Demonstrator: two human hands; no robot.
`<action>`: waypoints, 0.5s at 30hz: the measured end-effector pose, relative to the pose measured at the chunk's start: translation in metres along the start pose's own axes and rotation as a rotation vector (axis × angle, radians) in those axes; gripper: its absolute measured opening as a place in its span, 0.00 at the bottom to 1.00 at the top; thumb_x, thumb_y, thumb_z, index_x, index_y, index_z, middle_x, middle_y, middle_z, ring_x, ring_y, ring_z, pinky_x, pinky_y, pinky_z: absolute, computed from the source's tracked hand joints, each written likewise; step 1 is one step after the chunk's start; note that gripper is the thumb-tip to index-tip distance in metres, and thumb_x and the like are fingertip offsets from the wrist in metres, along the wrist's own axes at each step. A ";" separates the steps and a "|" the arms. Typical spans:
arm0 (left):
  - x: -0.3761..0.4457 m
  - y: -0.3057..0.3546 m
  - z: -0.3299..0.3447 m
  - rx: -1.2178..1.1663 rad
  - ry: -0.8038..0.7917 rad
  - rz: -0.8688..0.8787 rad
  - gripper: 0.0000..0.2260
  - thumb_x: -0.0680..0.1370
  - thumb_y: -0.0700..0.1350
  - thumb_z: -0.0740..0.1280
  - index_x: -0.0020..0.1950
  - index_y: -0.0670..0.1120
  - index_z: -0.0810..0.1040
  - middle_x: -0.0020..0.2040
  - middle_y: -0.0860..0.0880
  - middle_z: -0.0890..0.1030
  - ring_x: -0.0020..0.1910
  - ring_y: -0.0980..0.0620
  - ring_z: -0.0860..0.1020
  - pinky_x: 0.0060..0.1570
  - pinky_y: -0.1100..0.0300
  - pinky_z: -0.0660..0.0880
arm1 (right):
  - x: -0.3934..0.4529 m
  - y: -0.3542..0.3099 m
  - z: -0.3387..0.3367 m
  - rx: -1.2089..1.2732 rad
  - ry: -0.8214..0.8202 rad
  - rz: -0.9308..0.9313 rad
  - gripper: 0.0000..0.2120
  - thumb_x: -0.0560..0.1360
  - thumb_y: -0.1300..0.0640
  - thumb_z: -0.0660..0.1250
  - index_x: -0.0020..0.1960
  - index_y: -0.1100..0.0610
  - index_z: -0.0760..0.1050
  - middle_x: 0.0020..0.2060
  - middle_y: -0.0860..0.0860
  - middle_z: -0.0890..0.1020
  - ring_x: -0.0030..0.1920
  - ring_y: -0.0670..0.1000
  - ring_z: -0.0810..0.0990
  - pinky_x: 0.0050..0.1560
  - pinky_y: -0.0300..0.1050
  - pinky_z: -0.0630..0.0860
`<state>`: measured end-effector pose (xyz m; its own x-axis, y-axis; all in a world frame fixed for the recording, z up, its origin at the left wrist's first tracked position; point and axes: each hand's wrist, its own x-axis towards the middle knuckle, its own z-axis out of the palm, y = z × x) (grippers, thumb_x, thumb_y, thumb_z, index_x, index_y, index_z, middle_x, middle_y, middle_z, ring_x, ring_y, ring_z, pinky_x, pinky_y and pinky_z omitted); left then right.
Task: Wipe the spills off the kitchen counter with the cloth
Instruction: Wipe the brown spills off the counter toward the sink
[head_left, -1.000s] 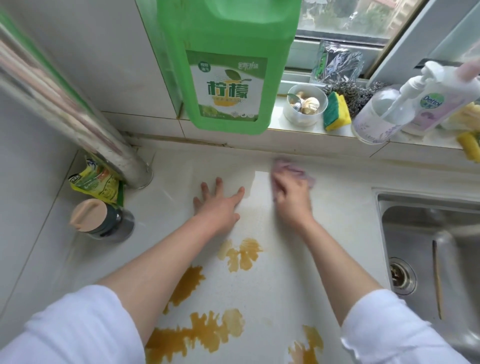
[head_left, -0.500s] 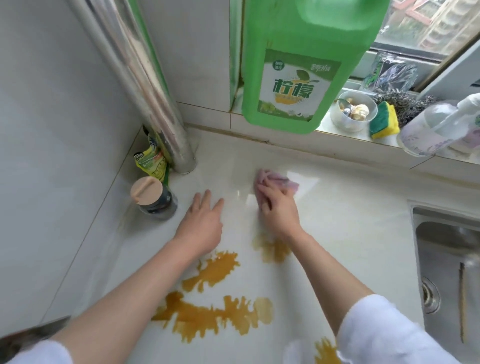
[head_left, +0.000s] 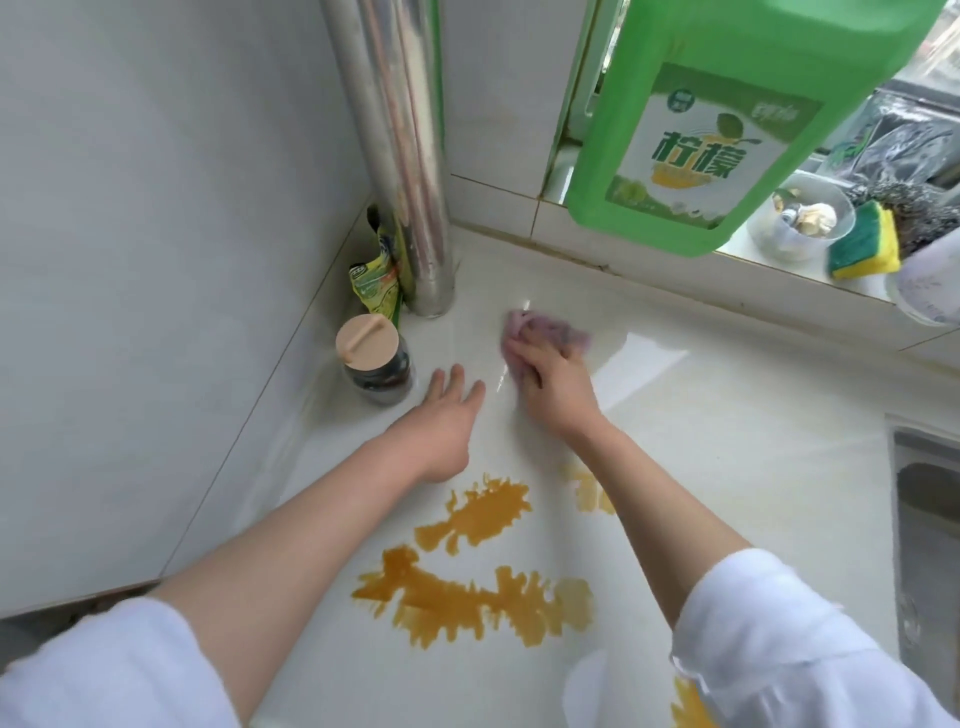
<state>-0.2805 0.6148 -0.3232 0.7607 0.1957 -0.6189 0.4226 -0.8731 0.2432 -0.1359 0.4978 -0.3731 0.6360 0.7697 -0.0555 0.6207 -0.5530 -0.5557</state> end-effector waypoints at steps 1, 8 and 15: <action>-0.001 -0.003 -0.002 -0.005 0.004 0.015 0.32 0.80 0.36 0.54 0.81 0.46 0.41 0.80 0.41 0.38 0.79 0.40 0.40 0.77 0.47 0.50 | -0.013 -0.007 0.004 0.018 -0.083 -0.084 0.22 0.72 0.60 0.59 0.64 0.52 0.79 0.66 0.50 0.78 0.66 0.56 0.75 0.64 0.50 0.68; -0.045 -0.015 0.013 -0.131 0.030 0.024 0.29 0.80 0.34 0.50 0.81 0.47 0.48 0.81 0.49 0.47 0.80 0.52 0.46 0.77 0.56 0.51 | -0.066 0.036 -0.059 0.183 -0.078 0.224 0.18 0.72 0.64 0.64 0.53 0.48 0.85 0.60 0.43 0.82 0.64 0.47 0.76 0.65 0.40 0.70; -0.090 -0.024 0.003 -0.269 0.609 -0.167 0.09 0.81 0.47 0.59 0.57 0.53 0.77 0.54 0.53 0.78 0.54 0.50 0.77 0.48 0.54 0.75 | -0.033 -0.047 0.009 0.054 -0.087 -0.096 0.18 0.70 0.62 0.60 0.56 0.52 0.81 0.59 0.50 0.81 0.58 0.58 0.74 0.56 0.55 0.75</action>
<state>-0.3609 0.6170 -0.2761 0.7826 0.6034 -0.1533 0.6065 -0.6833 0.4066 -0.1905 0.5018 -0.3527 0.5315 0.8441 -0.0701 0.6498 -0.4594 -0.6056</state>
